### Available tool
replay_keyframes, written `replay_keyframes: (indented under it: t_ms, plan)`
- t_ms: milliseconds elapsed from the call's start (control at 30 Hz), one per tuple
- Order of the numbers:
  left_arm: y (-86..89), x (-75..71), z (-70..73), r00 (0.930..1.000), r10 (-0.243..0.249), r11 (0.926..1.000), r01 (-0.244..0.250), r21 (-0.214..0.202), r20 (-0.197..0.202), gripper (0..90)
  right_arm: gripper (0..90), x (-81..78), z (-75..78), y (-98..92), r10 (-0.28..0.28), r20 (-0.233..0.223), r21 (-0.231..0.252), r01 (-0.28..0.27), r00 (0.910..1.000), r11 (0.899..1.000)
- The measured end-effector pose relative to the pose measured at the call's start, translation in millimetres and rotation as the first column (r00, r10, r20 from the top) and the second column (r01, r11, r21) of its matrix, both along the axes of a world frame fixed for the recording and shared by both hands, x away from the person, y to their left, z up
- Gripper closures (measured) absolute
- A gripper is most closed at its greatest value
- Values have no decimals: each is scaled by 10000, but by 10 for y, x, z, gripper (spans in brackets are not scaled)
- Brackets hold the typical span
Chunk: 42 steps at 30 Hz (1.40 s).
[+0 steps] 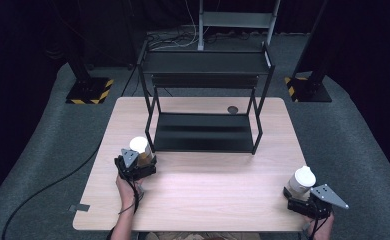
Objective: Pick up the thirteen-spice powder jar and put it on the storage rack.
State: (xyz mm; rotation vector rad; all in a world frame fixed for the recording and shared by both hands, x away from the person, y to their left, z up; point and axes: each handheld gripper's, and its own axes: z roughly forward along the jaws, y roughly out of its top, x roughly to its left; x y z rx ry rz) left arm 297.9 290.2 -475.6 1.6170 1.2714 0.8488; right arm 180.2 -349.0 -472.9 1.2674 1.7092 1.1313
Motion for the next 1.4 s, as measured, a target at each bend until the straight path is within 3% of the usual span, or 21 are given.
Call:
replay_keyframes:
  t_ms: [500,567,700,833,1400]
  plan:
    - [2,47,3,10000,-60,10000,60,-41,-30,0,1,-4,-1,10,-45,15,-27,45,10000,10000]
    - [7,46,1,10000,-77,10000,77,-64,-24,37,1,-3,-1,9,-49,8,-15,49,10000,10000]
    - [41,50,-4,9999,-163,9996,163,-208,-21,197,1,-4,-1,9,-34,14,-29,34,10000,10000]
    - [43,46,-13,9997,-217,9996,218,-181,54,282,2,-6,-2,10,-44,26,-28,44,10000,10000]
    - [76,28,1,9994,-308,9993,312,-216,180,308,2,-19,-20,-12,-12,131,101,10,9999,9999]
